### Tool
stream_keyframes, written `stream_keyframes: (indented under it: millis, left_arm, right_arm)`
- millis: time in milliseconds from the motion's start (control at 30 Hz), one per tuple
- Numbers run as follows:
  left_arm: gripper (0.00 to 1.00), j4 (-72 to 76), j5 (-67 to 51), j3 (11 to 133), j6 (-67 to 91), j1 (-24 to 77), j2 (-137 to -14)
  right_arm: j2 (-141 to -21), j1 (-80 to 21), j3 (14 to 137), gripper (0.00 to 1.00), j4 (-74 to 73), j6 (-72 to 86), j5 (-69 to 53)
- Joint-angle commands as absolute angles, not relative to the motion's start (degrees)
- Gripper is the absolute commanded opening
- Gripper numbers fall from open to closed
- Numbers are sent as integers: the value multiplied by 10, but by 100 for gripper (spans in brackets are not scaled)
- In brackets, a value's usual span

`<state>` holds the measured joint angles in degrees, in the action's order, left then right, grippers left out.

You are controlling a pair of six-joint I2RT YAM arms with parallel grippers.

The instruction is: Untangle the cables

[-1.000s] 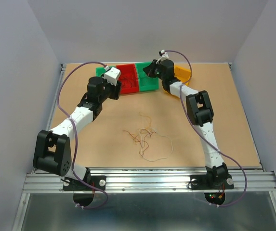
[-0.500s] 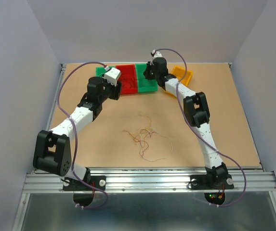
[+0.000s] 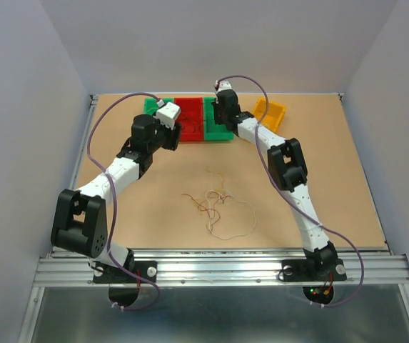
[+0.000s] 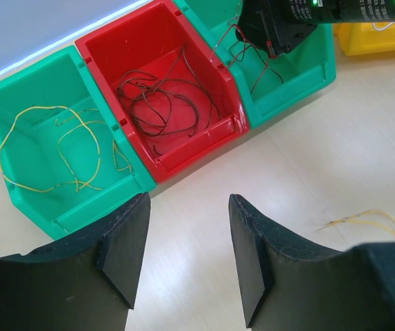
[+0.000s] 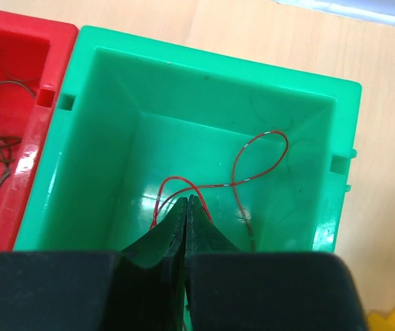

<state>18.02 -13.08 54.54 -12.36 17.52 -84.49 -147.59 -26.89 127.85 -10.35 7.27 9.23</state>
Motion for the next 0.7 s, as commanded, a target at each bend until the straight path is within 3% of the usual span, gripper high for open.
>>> stream_keyframes:
  millis: [0, 367, 667]
  left_arm:
    - [60, 192, -131, 571, -126, 172, -843]
    - [60, 192, -85, 584, -123, 165, -866]
    - [65, 223, -90, 605, -80, 83, -901]
  right_arm:
    - [-1481, -269, 1236, 1, -191, 48, 179]
    - [-1427, -246, 1196, 1, -173, 24, 196]
    - [-1367, -257, 1165, 1, -107, 22, 158]
